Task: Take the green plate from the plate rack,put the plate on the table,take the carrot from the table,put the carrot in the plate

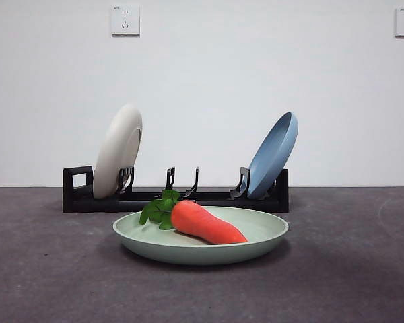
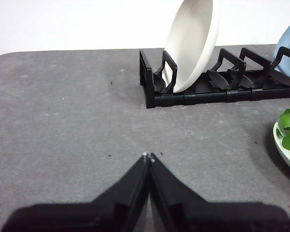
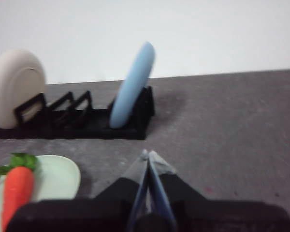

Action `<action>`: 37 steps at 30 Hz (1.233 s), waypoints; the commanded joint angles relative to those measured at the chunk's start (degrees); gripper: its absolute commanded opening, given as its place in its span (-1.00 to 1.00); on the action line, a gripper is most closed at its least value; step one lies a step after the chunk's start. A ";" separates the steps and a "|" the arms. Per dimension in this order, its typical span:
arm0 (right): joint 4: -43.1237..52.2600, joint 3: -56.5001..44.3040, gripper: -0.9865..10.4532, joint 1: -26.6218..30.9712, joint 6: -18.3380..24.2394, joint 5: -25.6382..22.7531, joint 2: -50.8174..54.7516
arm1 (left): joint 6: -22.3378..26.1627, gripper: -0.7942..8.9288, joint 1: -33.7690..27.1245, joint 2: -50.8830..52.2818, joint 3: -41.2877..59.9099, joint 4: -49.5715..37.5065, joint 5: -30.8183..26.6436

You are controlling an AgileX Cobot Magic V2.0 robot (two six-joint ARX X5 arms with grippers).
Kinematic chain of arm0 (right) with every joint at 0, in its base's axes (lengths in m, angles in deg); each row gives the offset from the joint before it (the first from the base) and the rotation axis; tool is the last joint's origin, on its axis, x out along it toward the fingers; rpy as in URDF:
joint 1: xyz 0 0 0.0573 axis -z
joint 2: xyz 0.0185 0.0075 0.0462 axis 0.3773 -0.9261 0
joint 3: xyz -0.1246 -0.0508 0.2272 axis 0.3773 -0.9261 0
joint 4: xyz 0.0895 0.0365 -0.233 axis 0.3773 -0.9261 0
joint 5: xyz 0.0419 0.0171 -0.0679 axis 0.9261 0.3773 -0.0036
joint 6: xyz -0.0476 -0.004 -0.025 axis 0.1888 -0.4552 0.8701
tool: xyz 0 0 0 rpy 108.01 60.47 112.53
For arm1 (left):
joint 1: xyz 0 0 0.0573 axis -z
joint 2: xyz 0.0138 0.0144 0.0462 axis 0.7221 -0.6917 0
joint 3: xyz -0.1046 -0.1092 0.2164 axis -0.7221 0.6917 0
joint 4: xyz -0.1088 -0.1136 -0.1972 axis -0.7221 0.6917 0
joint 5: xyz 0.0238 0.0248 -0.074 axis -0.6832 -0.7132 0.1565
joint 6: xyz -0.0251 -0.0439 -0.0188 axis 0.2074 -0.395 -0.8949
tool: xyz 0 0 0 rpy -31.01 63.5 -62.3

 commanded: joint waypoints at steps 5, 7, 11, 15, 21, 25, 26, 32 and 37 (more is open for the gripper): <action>0.44 -4.83 -0.83 0.20 -2.12 -0.28 3.48 | -0.24 -0.84 -0.20 0.20 0.79 -0.22 0.13; 0.31 -5.70 -0.83 0.20 -2.25 -0.28 3.96 | -0.24 -0.84 -0.22 0.20 0.79 -0.22 0.13; -3.52 -6.14 -0.83 0.20 -2.51 -0.46 4.52 | -0.22 -0.84 -0.22 0.20 0.79 -0.22 0.11; -4.52 -6.14 -0.83 0.20 -2.71 -0.20 4.52 | -0.24 -0.84 -0.20 0.20 0.79 -0.20 0.11; -4.39 -6.14 -0.83 0.17 -5.53 -0.28 4.52 | -0.22 -0.84 -0.20 0.20 0.79 -0.20 0.13; -4.37 -6.14 -0.83 0.20 -5.53 -0.28 4.52 | -0.24 -0.84 -0.20 0.20 0.79 -0.20 0.11; -4.37 -6.14 -0.83 0.20 -5.53 -0.28 4.52 | -0.24 -0.84 -0.20 0.20 0.79 -0.20 0.13; -4.37 -6.14 -0.83 0.17 -5.53 -0.28 4.52 | -0.24 -0.84 -0.20 0.20 0.79 -0.20 0.11; -4.37 -6.14 -0.83 0.17 -5.53 -0.28 4.52 | -0.24 -0.84 -0.20 0.20 0.79 -0.20 0.11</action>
